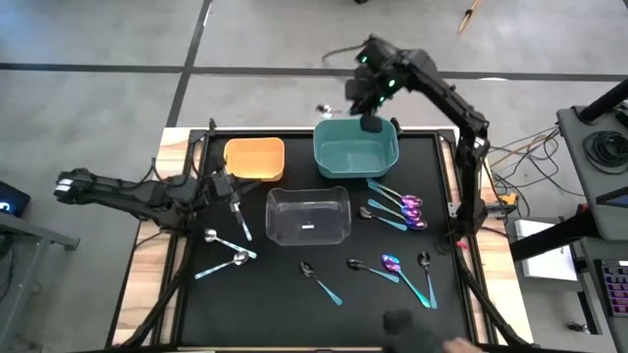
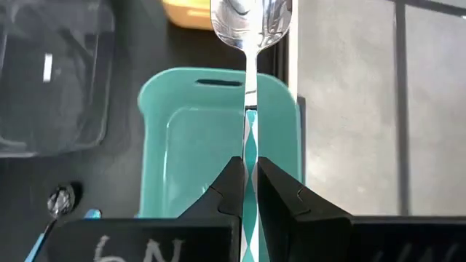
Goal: Sort silverware by color (type)
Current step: Put the blue patterned spoon into the green bin
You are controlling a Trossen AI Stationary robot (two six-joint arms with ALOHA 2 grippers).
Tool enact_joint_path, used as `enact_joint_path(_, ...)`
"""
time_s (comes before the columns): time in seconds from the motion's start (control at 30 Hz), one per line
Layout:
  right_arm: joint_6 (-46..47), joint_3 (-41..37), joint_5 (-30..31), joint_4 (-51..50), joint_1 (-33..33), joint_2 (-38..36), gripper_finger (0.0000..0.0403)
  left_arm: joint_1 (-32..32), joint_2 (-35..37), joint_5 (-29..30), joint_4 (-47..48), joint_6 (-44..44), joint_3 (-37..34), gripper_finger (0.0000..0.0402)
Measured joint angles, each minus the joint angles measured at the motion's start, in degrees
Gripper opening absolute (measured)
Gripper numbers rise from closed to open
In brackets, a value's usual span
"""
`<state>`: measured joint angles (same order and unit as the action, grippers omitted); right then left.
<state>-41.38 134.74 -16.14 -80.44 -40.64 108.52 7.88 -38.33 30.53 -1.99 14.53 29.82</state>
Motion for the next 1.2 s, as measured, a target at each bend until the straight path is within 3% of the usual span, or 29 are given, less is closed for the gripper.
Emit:
enact_joint_path(0.17,-0.2,0.0,-5.4,0.8,-7.6,1.9,0.0013,-2.4,0.1,0.0,-2.8,0.9,-1.9,0.0)
enact_joint_path(0.33,-2.0,-0.1,-10.1,0.6,-10.4,5.0,0.0013,-2.9,0.1,0.0,-3.4,1.1,-1.2,0.0)
enact_joint_path(0.73,-5.9,-0.8,-16.2,0.7,-9.5,7.5,0.0012,-2.8,0.6,0.0,-3.3,-2.2,1.0,0.0)
enact_joint_path(1.2,-5.6,-10.5,-15.0,1.5,-6.0,7.1,0.0012,-2.8,0.6,0.0,-3.3,-1.6,1.0,0.0)
